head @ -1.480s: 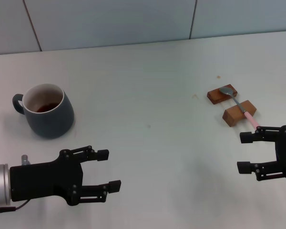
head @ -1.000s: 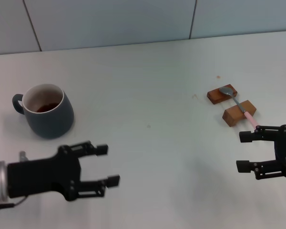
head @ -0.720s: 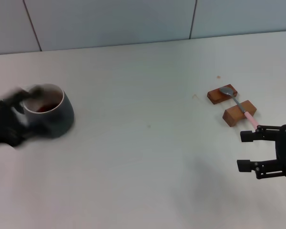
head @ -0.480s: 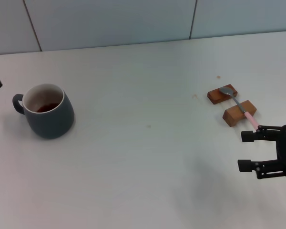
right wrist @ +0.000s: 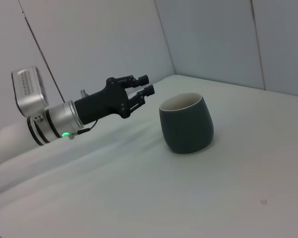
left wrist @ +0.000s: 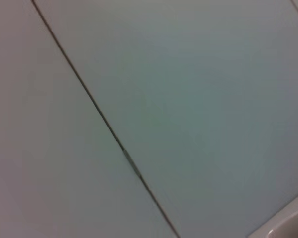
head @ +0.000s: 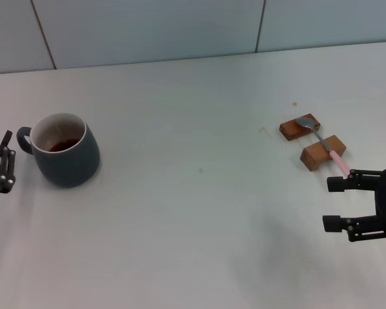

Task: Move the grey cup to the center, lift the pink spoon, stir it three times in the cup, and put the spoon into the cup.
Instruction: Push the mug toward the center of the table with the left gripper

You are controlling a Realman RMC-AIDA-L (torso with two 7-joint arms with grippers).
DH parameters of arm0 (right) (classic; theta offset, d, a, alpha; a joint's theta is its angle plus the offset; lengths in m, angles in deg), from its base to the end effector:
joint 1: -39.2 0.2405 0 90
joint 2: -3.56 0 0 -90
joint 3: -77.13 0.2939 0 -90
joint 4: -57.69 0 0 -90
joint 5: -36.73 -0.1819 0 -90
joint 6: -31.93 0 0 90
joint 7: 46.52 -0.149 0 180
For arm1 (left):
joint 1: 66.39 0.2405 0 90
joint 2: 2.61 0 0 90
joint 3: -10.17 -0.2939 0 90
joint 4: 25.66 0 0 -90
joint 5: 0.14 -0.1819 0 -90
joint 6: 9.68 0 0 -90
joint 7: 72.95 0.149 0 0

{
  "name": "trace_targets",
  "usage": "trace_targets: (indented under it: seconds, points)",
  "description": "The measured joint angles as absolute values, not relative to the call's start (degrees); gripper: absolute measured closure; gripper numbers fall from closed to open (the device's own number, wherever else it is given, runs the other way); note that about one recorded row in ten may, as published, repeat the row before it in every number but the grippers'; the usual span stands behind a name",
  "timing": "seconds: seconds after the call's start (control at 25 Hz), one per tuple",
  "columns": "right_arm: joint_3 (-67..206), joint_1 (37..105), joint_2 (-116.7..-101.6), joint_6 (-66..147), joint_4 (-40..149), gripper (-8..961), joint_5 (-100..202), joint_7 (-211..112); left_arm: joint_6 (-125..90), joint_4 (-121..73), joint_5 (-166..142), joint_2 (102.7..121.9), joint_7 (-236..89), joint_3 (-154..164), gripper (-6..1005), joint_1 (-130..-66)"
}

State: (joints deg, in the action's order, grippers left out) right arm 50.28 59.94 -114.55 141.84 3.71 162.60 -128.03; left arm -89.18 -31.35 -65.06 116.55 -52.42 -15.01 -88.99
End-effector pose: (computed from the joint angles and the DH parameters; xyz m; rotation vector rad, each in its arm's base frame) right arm 0.3158 0.2558 0.0347 -2.7667 0.6753 0.5941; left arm -0.3481 0.2939 -0.0239 -1.7075 -0.0184 -0.3253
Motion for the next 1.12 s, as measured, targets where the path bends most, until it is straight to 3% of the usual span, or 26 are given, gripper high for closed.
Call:
trace_targets:
  seconds: [0.64, 1.12]
  points:
    - [50.2, 60.1, -114.55, 141.4, 3.9, 122, 162.6, -128.1, -83.8, -41.4, -65.0, 116.57, -32.0, -3.2, 985, -93.3]
    - [50.2, 59.9, -114.53, 141.8, 3.7, 125, 162.7, -128.1, -80.6, -40.2, -65.3, 116.57, -28.9, -3.2, 1001, -96.7]
